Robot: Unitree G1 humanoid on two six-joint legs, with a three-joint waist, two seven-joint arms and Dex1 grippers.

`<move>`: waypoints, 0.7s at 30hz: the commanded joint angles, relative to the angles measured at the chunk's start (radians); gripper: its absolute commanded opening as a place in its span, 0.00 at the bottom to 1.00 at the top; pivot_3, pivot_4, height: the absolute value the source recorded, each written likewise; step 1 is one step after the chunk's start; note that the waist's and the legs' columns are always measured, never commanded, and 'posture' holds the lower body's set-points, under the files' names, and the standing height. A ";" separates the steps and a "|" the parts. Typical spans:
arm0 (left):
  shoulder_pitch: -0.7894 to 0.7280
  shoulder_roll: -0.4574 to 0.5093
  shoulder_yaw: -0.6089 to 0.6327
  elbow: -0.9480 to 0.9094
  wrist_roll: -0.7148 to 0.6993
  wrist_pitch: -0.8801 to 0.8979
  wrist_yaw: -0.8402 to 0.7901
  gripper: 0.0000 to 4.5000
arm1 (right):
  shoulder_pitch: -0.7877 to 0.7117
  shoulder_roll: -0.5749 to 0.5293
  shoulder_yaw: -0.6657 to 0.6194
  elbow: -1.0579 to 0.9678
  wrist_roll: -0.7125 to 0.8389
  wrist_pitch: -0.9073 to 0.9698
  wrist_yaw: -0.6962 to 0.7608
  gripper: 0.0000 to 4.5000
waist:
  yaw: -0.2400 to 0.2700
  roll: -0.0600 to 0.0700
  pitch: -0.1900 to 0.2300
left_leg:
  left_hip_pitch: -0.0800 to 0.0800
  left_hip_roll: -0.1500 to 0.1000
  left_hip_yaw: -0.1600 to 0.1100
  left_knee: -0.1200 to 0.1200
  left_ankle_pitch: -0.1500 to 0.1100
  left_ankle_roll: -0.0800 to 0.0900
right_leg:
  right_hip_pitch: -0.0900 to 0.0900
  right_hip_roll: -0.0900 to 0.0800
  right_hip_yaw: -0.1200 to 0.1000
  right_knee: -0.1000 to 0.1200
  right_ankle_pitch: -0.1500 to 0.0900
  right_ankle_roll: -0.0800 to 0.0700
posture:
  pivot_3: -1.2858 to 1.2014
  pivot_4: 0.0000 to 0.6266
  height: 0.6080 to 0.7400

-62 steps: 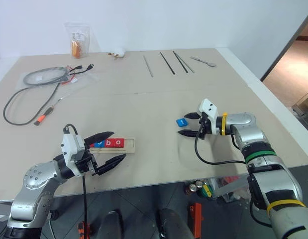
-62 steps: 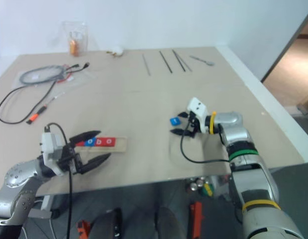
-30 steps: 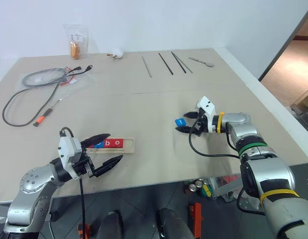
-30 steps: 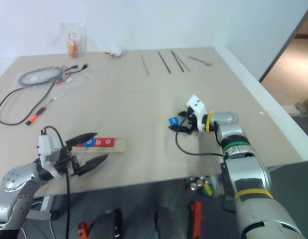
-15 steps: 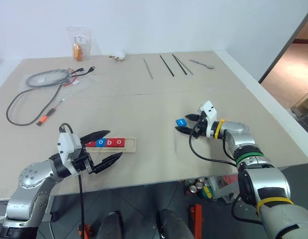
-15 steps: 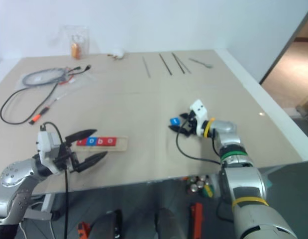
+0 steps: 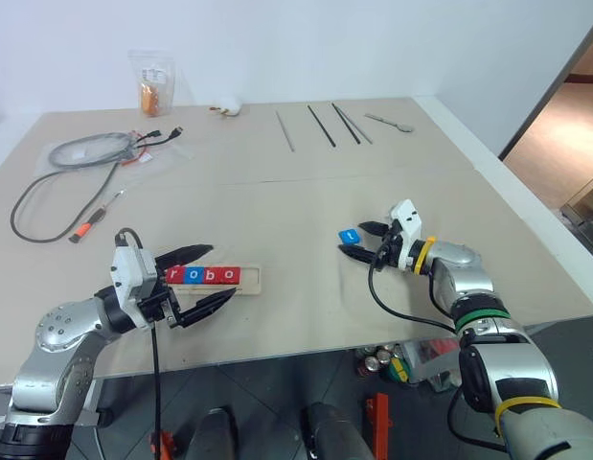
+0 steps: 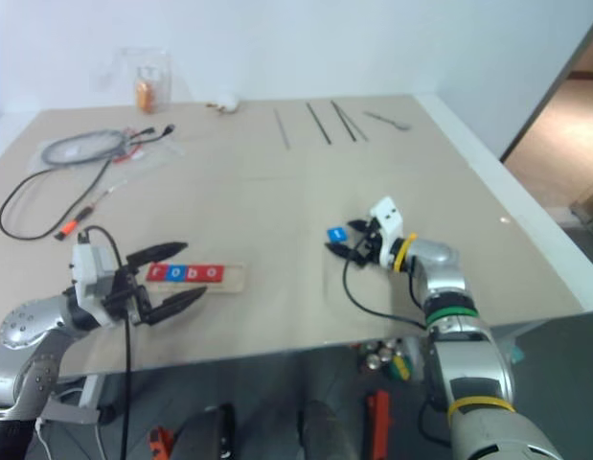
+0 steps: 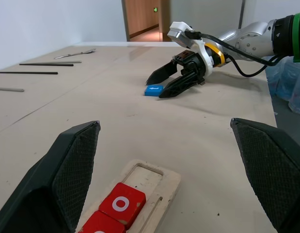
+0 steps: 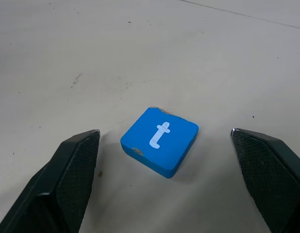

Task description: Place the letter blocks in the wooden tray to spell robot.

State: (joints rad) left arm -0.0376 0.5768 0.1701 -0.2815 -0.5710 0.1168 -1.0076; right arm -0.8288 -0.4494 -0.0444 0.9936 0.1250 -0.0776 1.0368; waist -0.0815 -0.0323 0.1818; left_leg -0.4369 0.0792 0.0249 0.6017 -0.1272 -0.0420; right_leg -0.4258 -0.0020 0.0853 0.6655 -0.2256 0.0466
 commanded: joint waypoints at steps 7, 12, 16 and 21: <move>-0.013 -0.001 0.006 0.000 -0.002 -0.013 0.002 1.00 | 0.105 -0.015 -0.007 -0.217 0.060 0.089 0.051 0.94 | 0.001 0.000 0.000 | 0.000 0.000 0.000 -0.001 0.000 0.000 | 0.000 0.000 0.000 0.000 0.000 0.000 | 0.52 0.24 1.00; -0.018 -0.017 -0.008 0.005 0.005 -0.019 0.007 1.00 | 0.144 -0.012 0.025 -0.324 0.038 0.121 0.031 0.94 | 0.002 0.000 0.000 | 0.000 0.000 0.000 -0.001 0.000 0.000 | -0.001 0.000 0.000 0.000 0.000 0.000 | 0.52 0.24 1.00; -0.025 -0.030 -0.020 0.010 0.012 -0.025 0.010 1.00 | 0.135 -0.010 0.046 -0.295 -0.021 0.072 -0.053 0.94 | 0.002 0.000 0.000 | 0.000 0.000 0.000 -0.001 0.000 0.000 | -0.001 0.000 0.000 0.000 0.000 0.000 | 0.52 0.24 1.00; -0.018 -0.038 -0.018 0.012 0.016 -0.033 0.010 1.00 | 0.136 -0.005 0.040 -0.306 -0.022 0.053 -0.091 0.94 | 0.002 0.000 0.000 | 0.000 0.000 0.000 0.000 0.000 0.000 | -0.001 0.000 0.000 0.000 0.000 0.000 | 0.52 0.24 1.00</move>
State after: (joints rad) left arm -0.0522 0.5432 0.1484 -0.2608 -0.5552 0.1091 -1.0017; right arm -0.6860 -0.4558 0.0005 0.6998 0.1115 -0.0050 0.9843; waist -0.0796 -0.0322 0.1819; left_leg -0.4370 0.0792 0.0252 0.6014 -0.1273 -0.0423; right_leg -0.4268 -0.0021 0.0855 0.6655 -0.2260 0.0468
